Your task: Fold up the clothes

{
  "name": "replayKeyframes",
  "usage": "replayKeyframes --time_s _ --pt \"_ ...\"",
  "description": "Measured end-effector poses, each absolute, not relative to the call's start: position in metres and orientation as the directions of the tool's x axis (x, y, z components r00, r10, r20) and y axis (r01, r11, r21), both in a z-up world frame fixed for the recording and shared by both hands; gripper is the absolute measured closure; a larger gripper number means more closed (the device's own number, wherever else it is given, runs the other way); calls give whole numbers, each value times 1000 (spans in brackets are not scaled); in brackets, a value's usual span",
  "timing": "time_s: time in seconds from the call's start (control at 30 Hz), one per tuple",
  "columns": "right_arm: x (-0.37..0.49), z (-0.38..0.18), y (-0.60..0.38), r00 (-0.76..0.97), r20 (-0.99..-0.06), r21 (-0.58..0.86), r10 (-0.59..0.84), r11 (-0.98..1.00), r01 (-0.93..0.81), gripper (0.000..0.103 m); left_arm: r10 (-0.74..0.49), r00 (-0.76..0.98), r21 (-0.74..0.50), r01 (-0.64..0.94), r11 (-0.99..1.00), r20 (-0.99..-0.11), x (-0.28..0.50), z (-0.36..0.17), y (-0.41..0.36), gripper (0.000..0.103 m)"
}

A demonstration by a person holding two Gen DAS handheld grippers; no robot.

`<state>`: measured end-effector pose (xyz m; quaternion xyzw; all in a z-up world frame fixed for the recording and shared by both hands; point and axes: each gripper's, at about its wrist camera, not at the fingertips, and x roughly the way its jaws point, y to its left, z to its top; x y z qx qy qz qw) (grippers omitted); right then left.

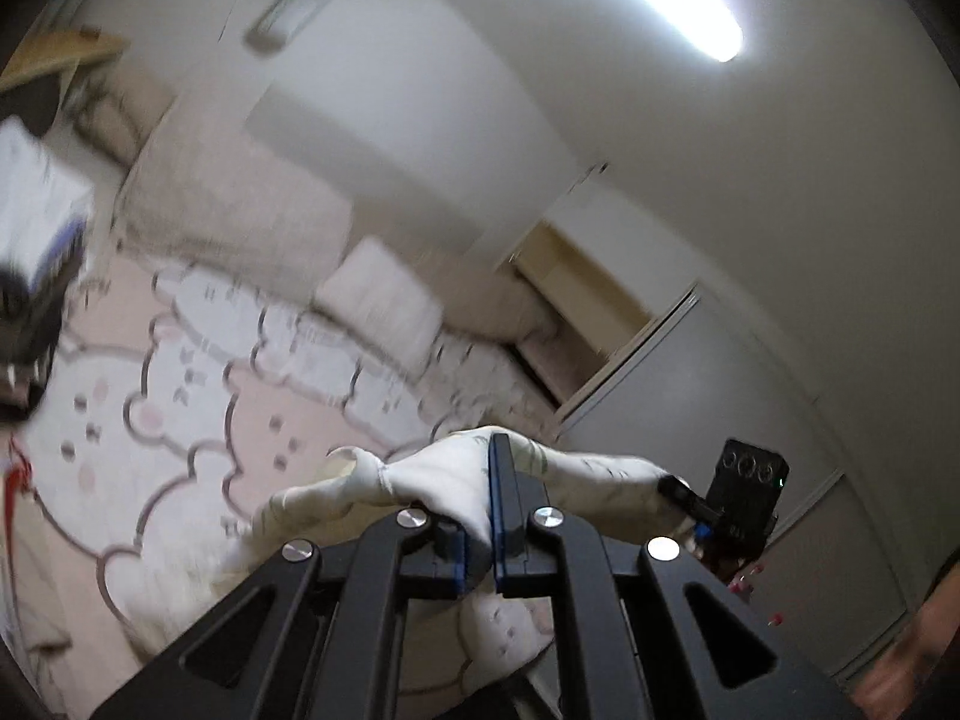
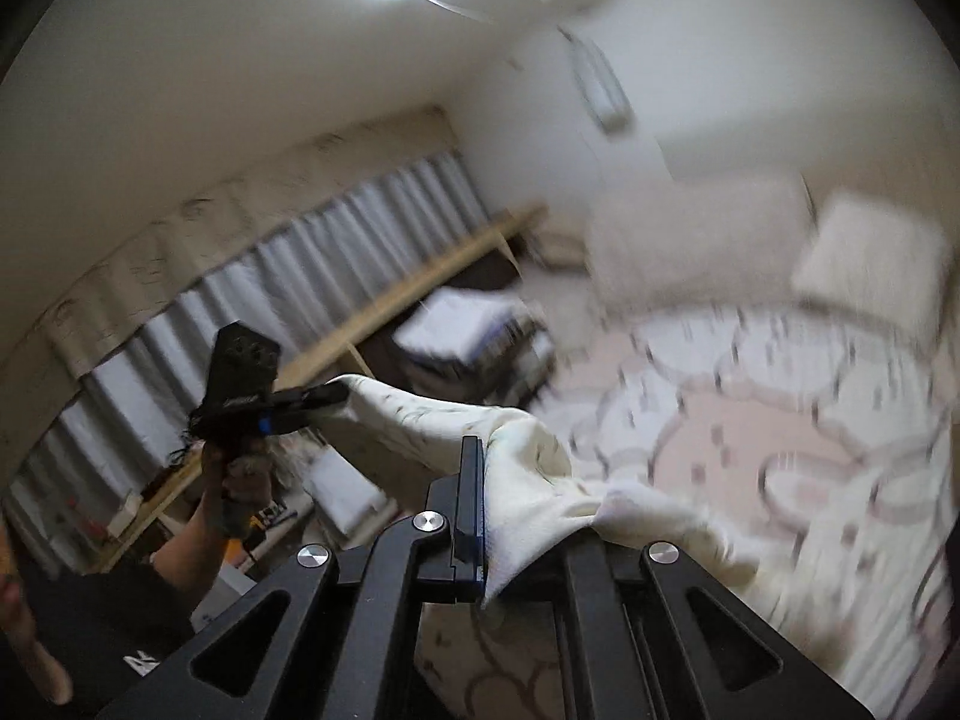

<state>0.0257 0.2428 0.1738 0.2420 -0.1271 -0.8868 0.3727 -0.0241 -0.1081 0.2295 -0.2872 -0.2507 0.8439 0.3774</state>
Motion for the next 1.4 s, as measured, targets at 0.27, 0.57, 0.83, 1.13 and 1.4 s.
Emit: replayKeyframes --time_s 0.27,0.57,0.83,1.13,1.4 --pt "38 258 240 -667 -233 255 -708 -706 661 100 691 -638 -496 -503 -708 -340 -36 291 -87 97" --pt "-69 196 264 -683 -316 402 -659 -745 533 100 658 -619 -575 -375 -727 -429 -147 240 -70 97" --pt "-140 258 271 -728 -237 374 -643 -752 542 100 603 -762 -416 -481 -772 -238 -155 350 -76 97" --pt "-72 239 246 -677 -268 233 -686 -727 646 100 595 -675 -250 -545 -801 -436 -84 231 -72 97" --pt "-19 -39 248 -302 -416 606 -858 -509 611 100 564 -223 -458 -389 -800 -795 -50 -89 -72 97"
